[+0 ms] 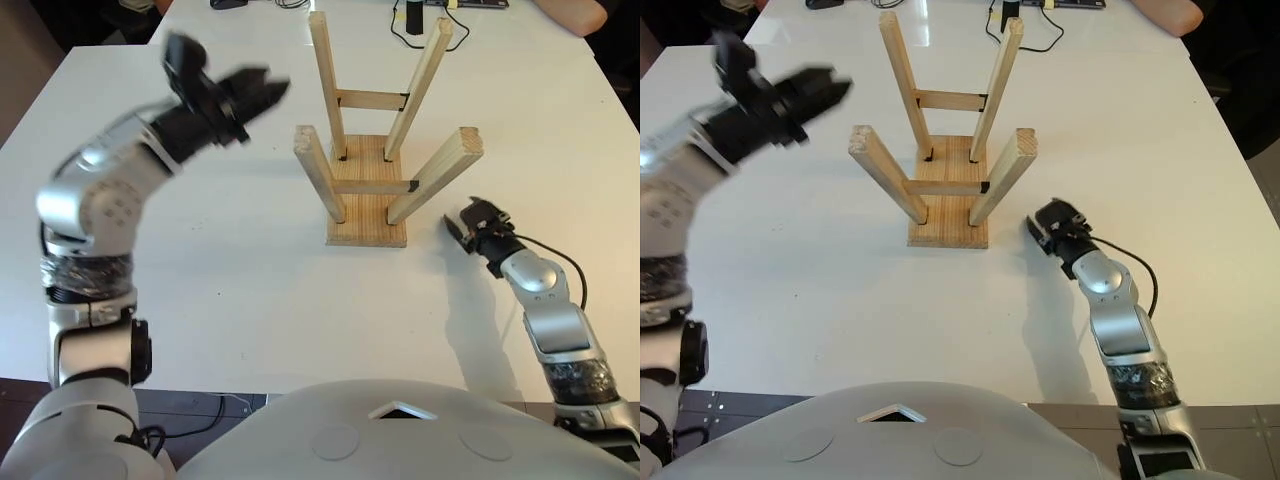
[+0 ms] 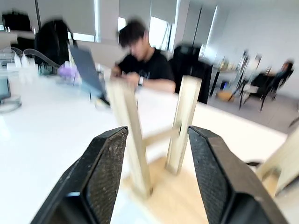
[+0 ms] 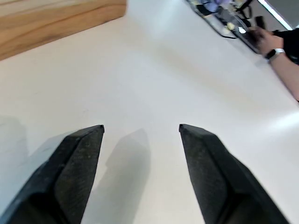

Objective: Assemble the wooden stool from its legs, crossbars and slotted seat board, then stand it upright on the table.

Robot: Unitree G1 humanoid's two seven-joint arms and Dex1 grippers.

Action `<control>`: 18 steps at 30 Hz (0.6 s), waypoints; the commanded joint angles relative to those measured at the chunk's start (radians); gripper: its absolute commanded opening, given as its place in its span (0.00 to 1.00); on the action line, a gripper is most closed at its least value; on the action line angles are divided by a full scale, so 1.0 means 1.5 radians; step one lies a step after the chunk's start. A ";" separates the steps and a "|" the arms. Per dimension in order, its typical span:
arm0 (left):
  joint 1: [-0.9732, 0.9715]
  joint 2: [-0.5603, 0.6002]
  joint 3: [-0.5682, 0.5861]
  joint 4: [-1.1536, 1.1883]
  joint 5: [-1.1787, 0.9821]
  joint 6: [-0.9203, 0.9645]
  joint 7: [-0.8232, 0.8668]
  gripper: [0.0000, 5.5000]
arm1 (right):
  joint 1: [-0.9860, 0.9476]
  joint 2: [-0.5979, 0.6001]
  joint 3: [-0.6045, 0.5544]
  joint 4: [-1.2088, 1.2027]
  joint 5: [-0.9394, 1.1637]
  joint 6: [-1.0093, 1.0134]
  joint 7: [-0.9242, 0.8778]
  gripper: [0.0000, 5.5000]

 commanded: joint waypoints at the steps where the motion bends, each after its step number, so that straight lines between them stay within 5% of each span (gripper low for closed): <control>1: 0.017 -0.068 -0.085 -0.024 0.076 -0.048 -0.014 0.43 | 0.061 -0.104 0.042 -0.066 0.005 -0.015 0.130 0.54; 7: 0.022 -0.127 -0.139 -0.088 0.091 -0.031 -0.028 0.43 | 0.019 -0.126 0.098 -0.055 0.025 -0.070 0.219 0.54; 13: 0.047 -0.173 -0.243 -0.144 0.138 -0.014 -0.015 0.43 | -0.071 -0.076 0.075 0.080 0.005 -0.080 0.149 0.54; 18: 0.061 -0.181 -0.247 -0.109 0.215 -0.042 0.021 0.43 | -0.119 -0.041 0.069 0.146 -0.005 -0.080 0.103 0.54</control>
